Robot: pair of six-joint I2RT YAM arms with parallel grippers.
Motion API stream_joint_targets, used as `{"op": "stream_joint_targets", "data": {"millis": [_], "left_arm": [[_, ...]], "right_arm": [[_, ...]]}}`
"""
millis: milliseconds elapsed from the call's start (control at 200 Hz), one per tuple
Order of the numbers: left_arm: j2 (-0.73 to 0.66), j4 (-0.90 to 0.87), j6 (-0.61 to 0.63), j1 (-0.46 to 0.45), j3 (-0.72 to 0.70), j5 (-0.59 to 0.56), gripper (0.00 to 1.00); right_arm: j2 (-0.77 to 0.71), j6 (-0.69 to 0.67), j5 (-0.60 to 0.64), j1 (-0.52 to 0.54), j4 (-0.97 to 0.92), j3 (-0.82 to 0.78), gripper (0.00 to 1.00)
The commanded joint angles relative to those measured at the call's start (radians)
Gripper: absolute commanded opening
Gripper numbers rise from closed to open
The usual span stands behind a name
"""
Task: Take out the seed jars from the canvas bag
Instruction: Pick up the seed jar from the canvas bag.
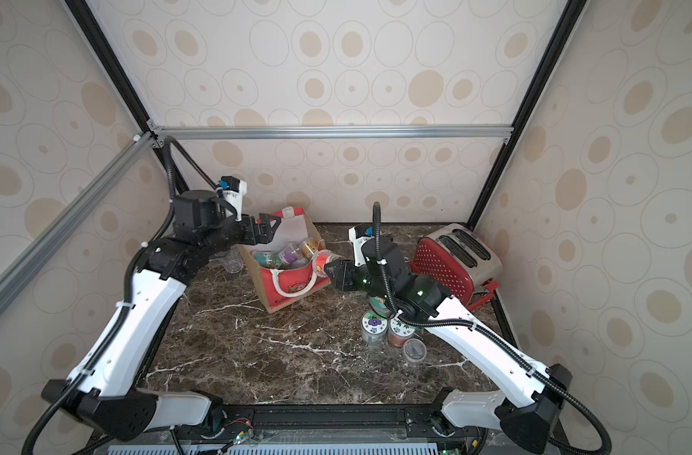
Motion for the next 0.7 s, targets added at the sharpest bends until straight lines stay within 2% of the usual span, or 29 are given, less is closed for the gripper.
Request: {"op": "stream_joint_targets", "data": {"millis": [0,85,175,235,295,485,585,695], "left_arm": [[-0.102,0.066,-0.157,-0.001,-0.127,0.308,0.98],[-0.197,0.226,-0.293,-0.002,-0.272,0.478,0.98],[-0.278,0.474,-0.506,-0.004,-0.43,0.627,0.98],[-0.33,0.668,-0.669,-0.004,-0.53,0.68,0.98],[-0.359,0.794,-0.762,-0.006,-0.597,0.708,0.98],[-0.374,0.864,-0.841,-0.027,-0.714,0.734,0.98],[-0.374,1.055,-0.956,-0.048,-0.796,0.753,0.98],[-0.38,1.109,-0.998,-0.071,-0.836,0.753,0.98]], "right_arm": [[-0.033,0.044,-0.128,-0.027,0.044,-0.03,0.5],[-0.051,0.064,-0.204,-0.048,0.08,-0.046,0.5],[-0.063,0.082,-0.279,-0.065,0.13,-0.064,0.5],[-0.065,0.093,-0.326,-0.07,0.159,-0.074,0.5],[-0.062,0.107,-0.369,-0.07,0.2,-0.085,0.5],[-0.039,0.177,-0.466,-0.072,0.34,-0.127,0.51],[-0.009,0.221,-0.515,-0.072,0.412,-0.142,0.5],[0.014,0.261,-0.547,-0.07,0.479,-0.154,0.5]]}}
